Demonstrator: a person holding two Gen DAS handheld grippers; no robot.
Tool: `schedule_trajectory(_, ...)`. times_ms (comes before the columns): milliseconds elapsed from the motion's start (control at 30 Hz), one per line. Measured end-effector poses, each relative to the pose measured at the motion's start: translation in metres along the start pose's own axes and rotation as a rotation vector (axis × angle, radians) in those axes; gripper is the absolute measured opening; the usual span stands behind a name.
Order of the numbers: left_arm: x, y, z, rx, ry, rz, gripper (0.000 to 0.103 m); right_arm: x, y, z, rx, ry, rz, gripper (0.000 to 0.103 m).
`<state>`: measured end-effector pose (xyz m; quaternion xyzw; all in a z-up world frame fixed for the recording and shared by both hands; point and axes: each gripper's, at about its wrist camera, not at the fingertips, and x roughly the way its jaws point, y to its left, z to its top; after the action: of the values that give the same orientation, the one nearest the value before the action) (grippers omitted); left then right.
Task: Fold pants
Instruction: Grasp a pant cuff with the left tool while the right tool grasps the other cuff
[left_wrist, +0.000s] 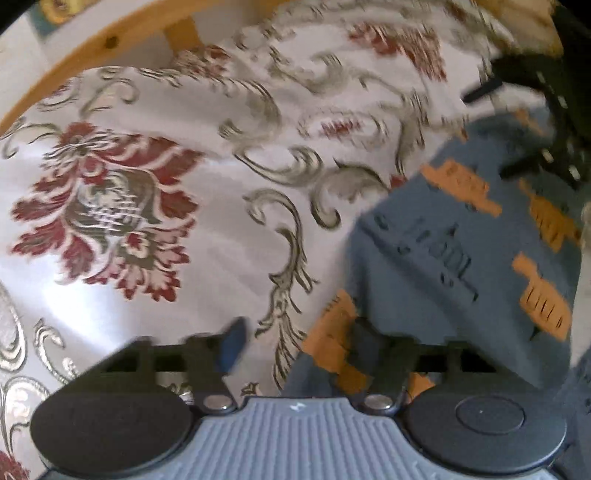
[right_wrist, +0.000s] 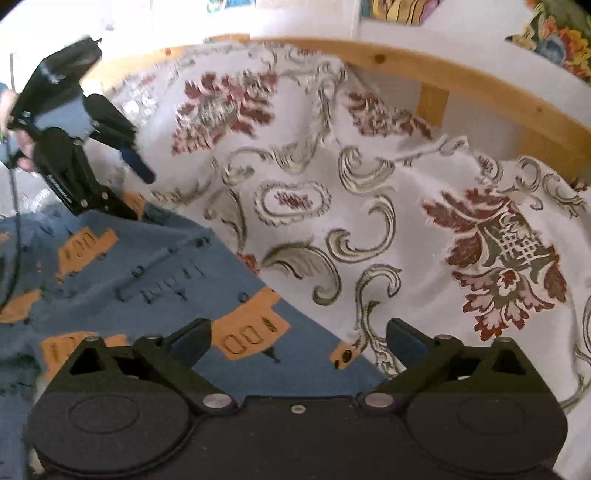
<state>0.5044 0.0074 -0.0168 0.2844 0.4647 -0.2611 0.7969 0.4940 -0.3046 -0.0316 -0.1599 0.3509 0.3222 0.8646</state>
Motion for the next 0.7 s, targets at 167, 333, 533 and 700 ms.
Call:
schedule_trajectory(167,-0.003,-0.001,0.002,-0.011,0.018,0.005,0.012,0.023,-0.020,0.002,0.043,0.082,-0.020,0.082)
schedule_trajectory(333,-0.010,0.002,0.000,-0.011,0.017,0.044,0.004,0.030,-0.026,-0.002,0.061,0.137,0.035,0.077)
schedule_trajectory(533,-0.013,-0.003,-0.001,0.017,0.003,0.029,0.056,0.025,-0.022,-0.003,0.061,0.143,0.048,0.068)
schedule_trajectory(700,0.000,-0.001,0.002,-0.010,0.031,0.031,0.067,0.023,-0.022,-0.004,0.078,0.140,0.032,0.058)
